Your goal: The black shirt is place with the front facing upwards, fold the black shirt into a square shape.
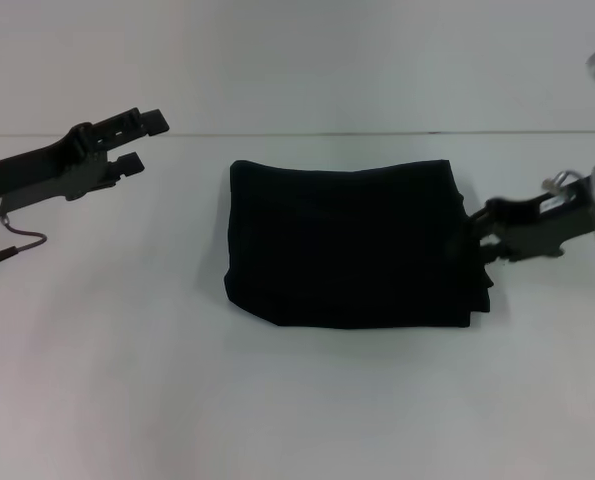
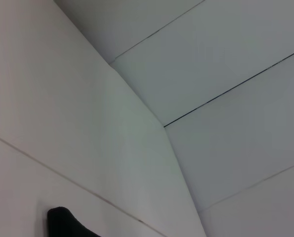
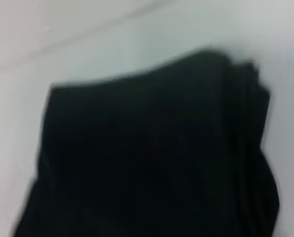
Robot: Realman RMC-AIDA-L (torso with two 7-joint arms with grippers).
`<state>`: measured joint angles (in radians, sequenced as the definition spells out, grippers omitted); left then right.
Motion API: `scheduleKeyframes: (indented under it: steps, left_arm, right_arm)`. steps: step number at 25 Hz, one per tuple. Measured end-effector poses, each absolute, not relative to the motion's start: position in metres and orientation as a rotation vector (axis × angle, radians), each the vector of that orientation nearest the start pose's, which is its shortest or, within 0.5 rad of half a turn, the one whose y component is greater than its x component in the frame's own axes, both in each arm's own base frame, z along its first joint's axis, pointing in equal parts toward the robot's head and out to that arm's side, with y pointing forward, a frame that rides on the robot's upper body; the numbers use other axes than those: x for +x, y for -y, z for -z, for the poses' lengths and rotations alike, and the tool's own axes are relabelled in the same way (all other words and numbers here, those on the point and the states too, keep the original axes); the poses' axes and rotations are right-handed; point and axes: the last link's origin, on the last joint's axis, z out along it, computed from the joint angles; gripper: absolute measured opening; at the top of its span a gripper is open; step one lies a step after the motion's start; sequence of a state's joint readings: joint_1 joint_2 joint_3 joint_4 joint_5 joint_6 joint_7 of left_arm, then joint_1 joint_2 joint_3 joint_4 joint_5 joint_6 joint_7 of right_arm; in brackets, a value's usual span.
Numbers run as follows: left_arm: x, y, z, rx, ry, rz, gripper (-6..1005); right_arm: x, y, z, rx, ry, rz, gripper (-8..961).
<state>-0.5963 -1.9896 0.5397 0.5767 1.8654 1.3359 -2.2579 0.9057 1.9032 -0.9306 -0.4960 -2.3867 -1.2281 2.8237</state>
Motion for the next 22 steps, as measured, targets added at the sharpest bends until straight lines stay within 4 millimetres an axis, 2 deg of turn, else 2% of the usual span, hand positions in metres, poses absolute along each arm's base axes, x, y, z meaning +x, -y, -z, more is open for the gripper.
scheduleKeyframes:
  steps: [4, 7, 13, 17, 20, 22]
  left_arm:
    - [-0.277, -0.388, -0.058, -1.974, 1.731, 1.097, 948]
    - [-0.277, -0.387, -0.057, -1.972, 1.735, 1.099, 948]
    - [-0.275, -0.388, -0.057, -1.977, 1.735, 1.104, 949]
    - [-0.274, -0.389, -0.056, -1.979, 1.735, 1.104, 949]
    - [-0.274, -0.389, -0.056, -1.977, 1.737, 1.104, 949]
    - [-0.275, -0.388, -0.056, -1.972, 1.742, 1.106, 949]
  right_arm:
    - [0.225, -0.444, -0.041, -2.013, -1.9, -0.265, 480]
    - [0.219, -0.452, -0.041, -1.996, -1.874, -0.378, 483]
    - [0.213, -0.459, 0.004, -1.972, -1.782, -0.377, 488]
    - [0.219, -0.458, 0.034, -1.918, -1.705, -0.351, 492]
    - [0.228, -0.458, 0.043, -1.884, -1.662, -0.315, 495]
    - [0.236, -0.458, 0.041, -1.861, -1.657, -0.29, 497]
